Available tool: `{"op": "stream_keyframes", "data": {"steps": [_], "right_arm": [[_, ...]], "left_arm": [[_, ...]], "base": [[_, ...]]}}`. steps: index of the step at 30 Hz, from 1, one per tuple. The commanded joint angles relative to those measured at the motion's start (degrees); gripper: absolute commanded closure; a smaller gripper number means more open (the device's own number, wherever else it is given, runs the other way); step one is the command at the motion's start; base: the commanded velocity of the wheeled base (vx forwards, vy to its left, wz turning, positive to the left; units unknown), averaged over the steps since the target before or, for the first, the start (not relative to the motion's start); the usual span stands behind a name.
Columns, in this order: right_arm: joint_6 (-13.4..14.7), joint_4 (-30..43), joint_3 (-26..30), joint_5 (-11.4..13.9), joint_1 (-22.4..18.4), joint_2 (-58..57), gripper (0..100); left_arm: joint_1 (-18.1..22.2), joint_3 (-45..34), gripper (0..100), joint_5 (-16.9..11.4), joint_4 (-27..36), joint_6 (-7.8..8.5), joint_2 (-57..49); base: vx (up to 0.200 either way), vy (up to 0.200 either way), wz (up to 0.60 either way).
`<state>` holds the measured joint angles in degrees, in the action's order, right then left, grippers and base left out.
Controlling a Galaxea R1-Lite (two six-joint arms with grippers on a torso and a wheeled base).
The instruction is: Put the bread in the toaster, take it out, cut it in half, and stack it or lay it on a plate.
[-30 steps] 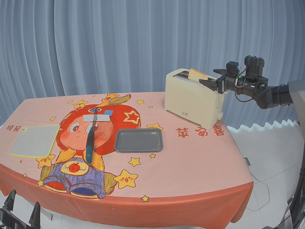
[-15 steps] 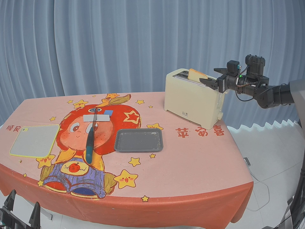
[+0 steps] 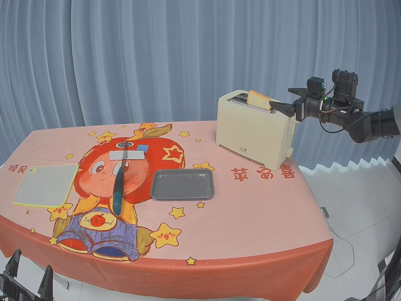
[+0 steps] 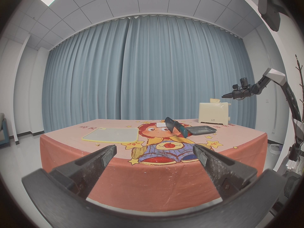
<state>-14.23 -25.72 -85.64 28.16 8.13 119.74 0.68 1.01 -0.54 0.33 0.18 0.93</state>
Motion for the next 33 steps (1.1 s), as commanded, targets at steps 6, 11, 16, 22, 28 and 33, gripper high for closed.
{"op": "stream_keyframes", "data": {"steps": [6, 11, 16, 22, 28, 33], "right_arm": [[0.16, -0.12, 6.45, -1.53, -0.05, -7.76, 0], [0.25, -0.29, 10.84, -1.97, -0.22, -11.28, 0], [0.43, -0.21, 13.83, -2.14, -0.92, -15.15, 0], [0.6, -0.21, 22.01, -3.46, -2.15, -21.65, 0], [4.03, -0.21, 27.28, -9.26, -2.15, -26.75, 0], [7.37, -0.21, 32.38, -11.99, -2.15, -30.79, 0]], "left_arm": [[0.02, -1.01, 0, 0.01, 0.02, -0.01, -0.93], [0.02, -1.01, 0, 0.01, 0.02, -0.01, -0.93], [0.02, -1.01, 0, 0.01, 0.02, -0.01, -0.93], [0.02, -1.01, 0, 0.01, 0.02, -0.01, -0.93], [0.02, -1.01, 0, 0.01, 0.02, -0.01, -0.93], [0.02, -1.01, 0, 0.01, 0.02, -0.01, -0.93]], "base": [[0.0, 0.0, 0.0], [0.0, 0.0, 0.0], [0.0, 0.0, 0.0], [0.0, 0.0, 0.0], [0.0, 0.0, 0.0], [0.0, 0.0, 0.0]]}}
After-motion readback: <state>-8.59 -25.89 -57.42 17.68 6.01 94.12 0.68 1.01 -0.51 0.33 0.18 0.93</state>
